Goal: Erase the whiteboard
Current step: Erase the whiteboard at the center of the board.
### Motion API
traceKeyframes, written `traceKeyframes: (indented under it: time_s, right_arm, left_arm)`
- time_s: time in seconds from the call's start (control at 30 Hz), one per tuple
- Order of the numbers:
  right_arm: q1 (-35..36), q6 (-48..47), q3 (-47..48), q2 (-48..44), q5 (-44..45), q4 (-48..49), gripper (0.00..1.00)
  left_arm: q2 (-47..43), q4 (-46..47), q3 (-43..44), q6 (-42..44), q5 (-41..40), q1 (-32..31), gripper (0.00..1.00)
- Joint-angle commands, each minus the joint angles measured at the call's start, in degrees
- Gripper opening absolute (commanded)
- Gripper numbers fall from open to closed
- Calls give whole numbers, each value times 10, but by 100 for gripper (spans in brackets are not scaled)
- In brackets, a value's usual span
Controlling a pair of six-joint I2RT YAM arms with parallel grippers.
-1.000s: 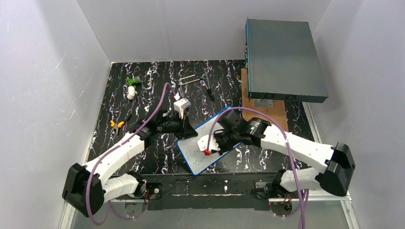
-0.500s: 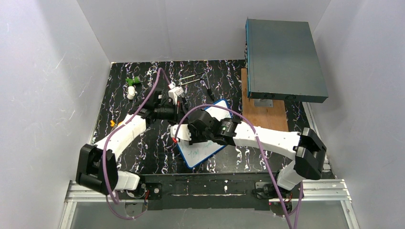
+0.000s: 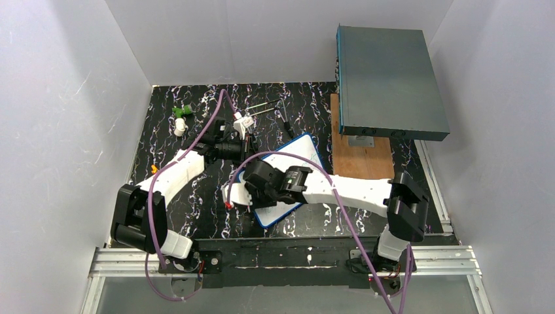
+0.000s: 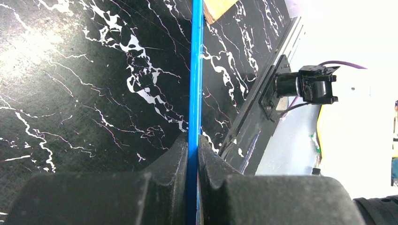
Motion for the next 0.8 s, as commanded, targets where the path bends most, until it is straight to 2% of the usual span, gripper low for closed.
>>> traceKeyframes:
  time_s: [0.0, 0.1, 0.2, 0.27, 0.33, 0.43, 0.6, 0.77]
  right_arm:
    - [8, -15, 33, -7, -51, -59, 1]
    - [-10, 2, 31, 1, 34, -18, 1]
    - [-46, 43, 13, 6, 125, 73, 1]
    - [-45, 46, 15, 12, 120, 76, 1]
    - [-36, 28, 23, 9, 43, 27, 1]
    - [20, -28, 18, 36, -3, -19, 1]
    - [14, -22, 12, 33, 64, 17, 1]
    - [-6, -31, -20, 33, 194, 120, 1]
  left_arm:
    - [-14, -14, 20, 13, 16, 6, 0]
    - [-17, -2, 15, 2, 26, 9, 0]
    - [-6, 11, 14, -12, 59, 10, 0]
    - [5, 12, 16, -15, 67, 10, 0]
    - [10, 19, 16, -22, 76, 12, 0]
    - [16, 30, 15, -31, 90, 12, 0]
    - [14, 33, 12, -29, 103, 12, 0]
    - [19, 27, 14, -23, 110, 12, 0]
